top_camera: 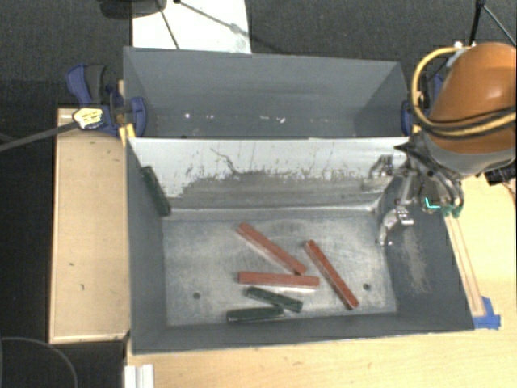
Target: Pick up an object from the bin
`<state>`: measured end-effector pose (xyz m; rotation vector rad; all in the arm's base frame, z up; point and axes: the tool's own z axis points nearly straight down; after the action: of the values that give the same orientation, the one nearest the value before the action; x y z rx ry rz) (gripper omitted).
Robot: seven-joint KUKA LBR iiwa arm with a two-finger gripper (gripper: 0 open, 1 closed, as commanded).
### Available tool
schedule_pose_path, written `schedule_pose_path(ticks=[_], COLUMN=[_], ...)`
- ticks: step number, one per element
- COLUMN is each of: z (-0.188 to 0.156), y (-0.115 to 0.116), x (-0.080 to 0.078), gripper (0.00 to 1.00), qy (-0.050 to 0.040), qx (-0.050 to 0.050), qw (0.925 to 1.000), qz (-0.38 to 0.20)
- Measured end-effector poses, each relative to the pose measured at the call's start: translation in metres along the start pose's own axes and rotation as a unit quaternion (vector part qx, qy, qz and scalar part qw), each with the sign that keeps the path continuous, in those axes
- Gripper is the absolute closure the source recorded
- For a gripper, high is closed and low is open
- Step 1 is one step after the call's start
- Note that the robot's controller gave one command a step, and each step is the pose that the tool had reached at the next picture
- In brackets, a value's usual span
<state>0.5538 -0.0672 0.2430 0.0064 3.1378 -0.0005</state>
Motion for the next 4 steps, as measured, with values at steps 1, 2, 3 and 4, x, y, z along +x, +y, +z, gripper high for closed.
schedule_pose_path(ticks=[1, 2, 3, 4], z=[0.041, 0.102, 0.167, 0.167], y=[0.022, 0.04, 0.049, 0.049], x=[0.0, 0.007, -0.007, -0.007], gripper=[0.0, 0.0, 1.0, 1.0], qy=[-0.0035, -0.0016, -0.0066, -0.0066], qx=[0.001, 0.0, -0.001, -0.001], qw=[0.9997, 0.9991, 0.9975, 0.9976], qz=[-0.024, -0.043, 0.07, 0.069])
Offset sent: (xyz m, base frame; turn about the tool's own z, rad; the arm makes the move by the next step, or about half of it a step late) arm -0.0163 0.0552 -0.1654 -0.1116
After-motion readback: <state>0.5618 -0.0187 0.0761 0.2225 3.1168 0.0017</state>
